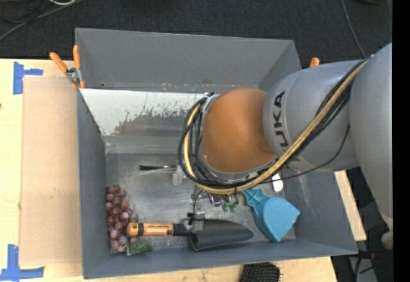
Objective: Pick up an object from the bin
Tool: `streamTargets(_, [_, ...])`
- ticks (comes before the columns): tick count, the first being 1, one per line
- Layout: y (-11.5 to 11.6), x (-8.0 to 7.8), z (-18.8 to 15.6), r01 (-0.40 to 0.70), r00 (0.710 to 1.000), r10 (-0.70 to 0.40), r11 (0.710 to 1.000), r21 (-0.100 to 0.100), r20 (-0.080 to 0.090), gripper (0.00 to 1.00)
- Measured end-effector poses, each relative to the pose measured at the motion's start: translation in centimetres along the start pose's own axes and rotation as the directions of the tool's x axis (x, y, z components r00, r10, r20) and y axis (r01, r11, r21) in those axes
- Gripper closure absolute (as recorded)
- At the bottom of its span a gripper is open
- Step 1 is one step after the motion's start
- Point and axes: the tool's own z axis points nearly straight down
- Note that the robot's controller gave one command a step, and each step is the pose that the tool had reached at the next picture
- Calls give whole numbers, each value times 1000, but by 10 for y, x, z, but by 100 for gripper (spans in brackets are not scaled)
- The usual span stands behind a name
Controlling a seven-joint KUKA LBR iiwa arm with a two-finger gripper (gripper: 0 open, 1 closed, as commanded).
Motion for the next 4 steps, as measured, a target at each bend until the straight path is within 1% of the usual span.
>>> streamTargets(1, [-2, 21, 48, -6, 1000, 6, 1000, -3, 2, 0])
streamTargets(2, [-71, 19, 52, 38, 999, -38, 999, 0, 3, 0])
streamTargets(3, [-116, 26, 50, 3, 1000, -3, 1000, -3, 3, 100])
streamTargets(4, [-105, 26, 49, -7, 1000, 7, 1000, -4, 4, 100])
